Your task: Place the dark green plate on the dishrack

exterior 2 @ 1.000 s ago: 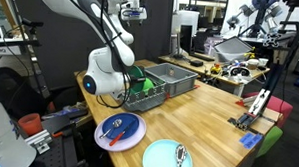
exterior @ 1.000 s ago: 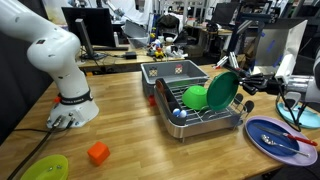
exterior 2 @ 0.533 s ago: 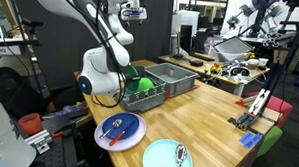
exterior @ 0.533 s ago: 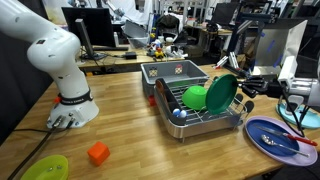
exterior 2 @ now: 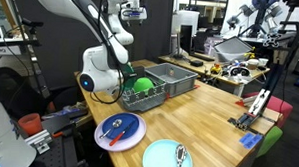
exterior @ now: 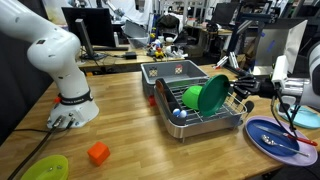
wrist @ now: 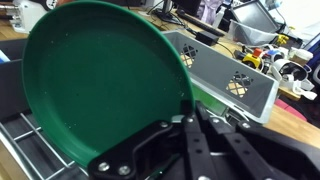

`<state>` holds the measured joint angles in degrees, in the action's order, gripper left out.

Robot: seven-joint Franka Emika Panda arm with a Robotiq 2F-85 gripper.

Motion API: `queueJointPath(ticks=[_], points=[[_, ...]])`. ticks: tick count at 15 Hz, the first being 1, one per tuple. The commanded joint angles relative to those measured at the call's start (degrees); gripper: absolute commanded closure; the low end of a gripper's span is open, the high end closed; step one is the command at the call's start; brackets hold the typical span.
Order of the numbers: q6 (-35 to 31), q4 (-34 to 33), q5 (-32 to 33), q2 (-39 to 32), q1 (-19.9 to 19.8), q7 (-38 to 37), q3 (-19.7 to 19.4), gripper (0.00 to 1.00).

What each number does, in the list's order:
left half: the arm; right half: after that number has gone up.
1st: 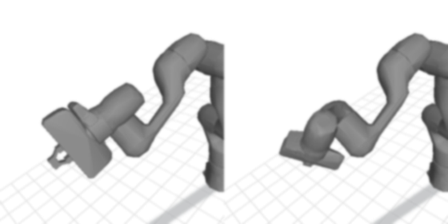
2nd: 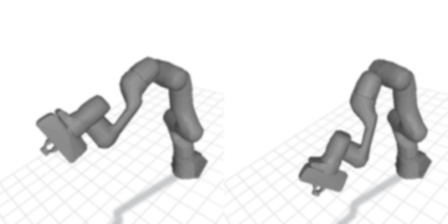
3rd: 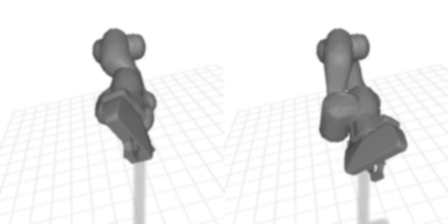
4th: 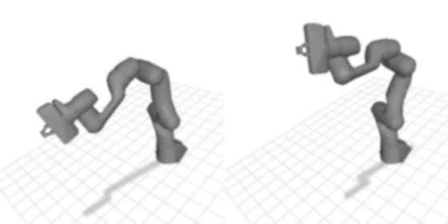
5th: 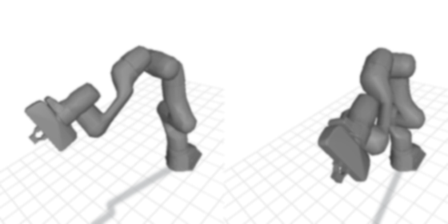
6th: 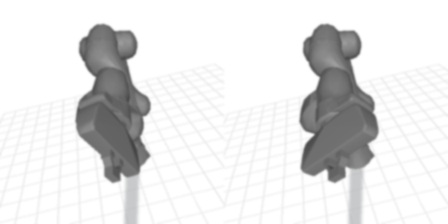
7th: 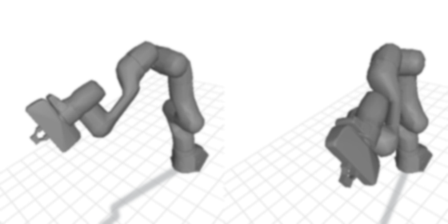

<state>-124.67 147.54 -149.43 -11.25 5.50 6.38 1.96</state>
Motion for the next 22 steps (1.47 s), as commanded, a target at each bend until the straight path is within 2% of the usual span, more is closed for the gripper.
queueJointPath(ticks=[1, 7, 16, 22], points=[[1.64, -1.10, 0.18, -1.26, -0.34, -0.15, 0.20, 0.99], [2.25, -4.14, 0.16, -3.11, -0.20, 0.51, 0.11, 0.99], [2.72, -8.60, 0.05, -10.41, -0.42, 0.30, -0.70, 0.99], [4.38, -4.78, 0.00, -9.16, -1.78, -1.63, -2.04, 0.99]])
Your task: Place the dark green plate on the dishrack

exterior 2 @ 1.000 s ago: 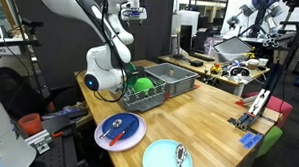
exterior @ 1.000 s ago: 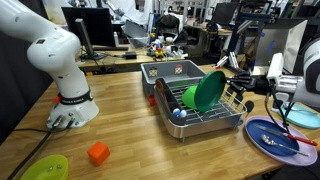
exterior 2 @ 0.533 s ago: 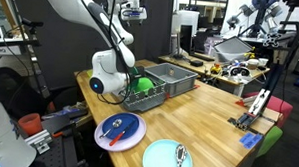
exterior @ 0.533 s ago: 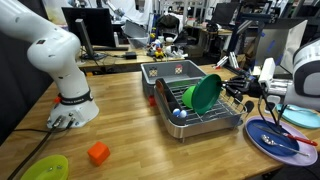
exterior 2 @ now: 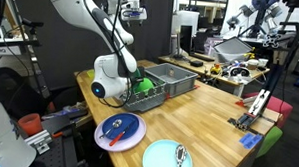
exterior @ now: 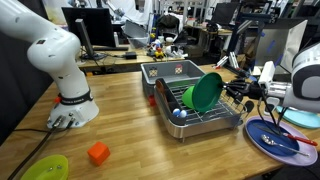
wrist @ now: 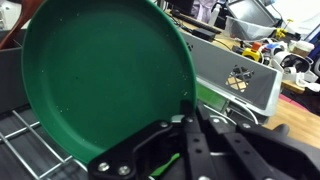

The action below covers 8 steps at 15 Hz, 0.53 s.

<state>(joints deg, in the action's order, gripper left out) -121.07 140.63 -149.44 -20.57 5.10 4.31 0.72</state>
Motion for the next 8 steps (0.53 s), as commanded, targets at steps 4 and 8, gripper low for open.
queueJointPath(ticks=[4, 8], points=[[3.45, 6.53, 0.00, 2.36, -2.70, -0.52, -1.90, 0.99], [3.30, 8.40, 0.02, 2.44, -1.92, 0.35, -1.06, 0.99]])
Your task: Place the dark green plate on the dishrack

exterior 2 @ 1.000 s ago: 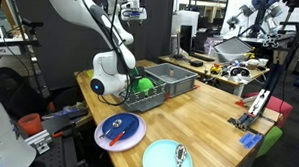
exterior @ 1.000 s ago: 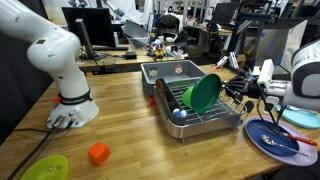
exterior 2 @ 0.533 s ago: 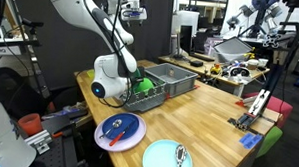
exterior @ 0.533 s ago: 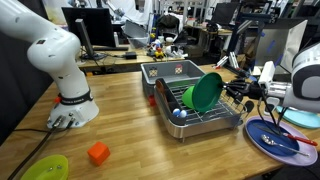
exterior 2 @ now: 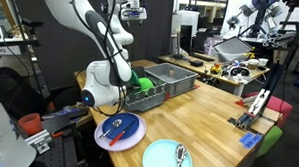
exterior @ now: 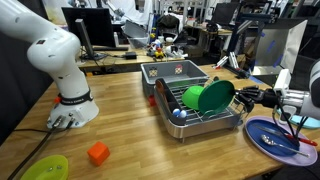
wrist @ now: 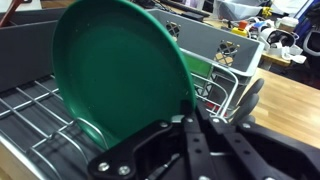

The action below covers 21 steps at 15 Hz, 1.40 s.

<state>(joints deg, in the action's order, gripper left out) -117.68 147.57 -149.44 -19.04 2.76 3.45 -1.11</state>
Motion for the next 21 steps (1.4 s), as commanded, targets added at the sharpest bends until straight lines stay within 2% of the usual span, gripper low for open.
queueJointPath(ticks=[1, 2, 3, 4, 6, 9, 13, 15, 17, 18, 21], points=[[-0.21, 1.46, 0.03, 0.87, 0.82, 1.23, 1.24, 0.99], [-0.29, 1.39, 0.03, 0.92, 1.19, 1.18, 1.72, 0.99], [-0.39, 1.33, 0.03, 1.05, 1.54, 0.95, 2.18, 0.69], [-0.74, 1.23, 0.03, 1.30, 1.95, 0.42, 2.70, 0.68], [-1.20, 1.38, 0.04, 2.16, 2.64, -0.49, 3.67, 0.56], [-1.94, 1.92, 0.05, 5.02, 2.89, -0.40, 3.97, 0.33], [-5.17, 3.72, 0.13, 11.27, 1.42, 1.32, 1.80, 0.05], [-5.96, 5.28, 0.18, 14.52, 0.69, 0.85, 1.13, 0.00], [-5.11, 7.46, 0.19, 17.71, 0.42, -0.88, 1.40, 0.00], [-4.76, 5.03, 0.21, 14.39, 0.36, 0.19, 1.35, 0.00], [-4.73, 6.95, 0.20, 17.04, 0.33, -0.13, 1.55, 0.00]])
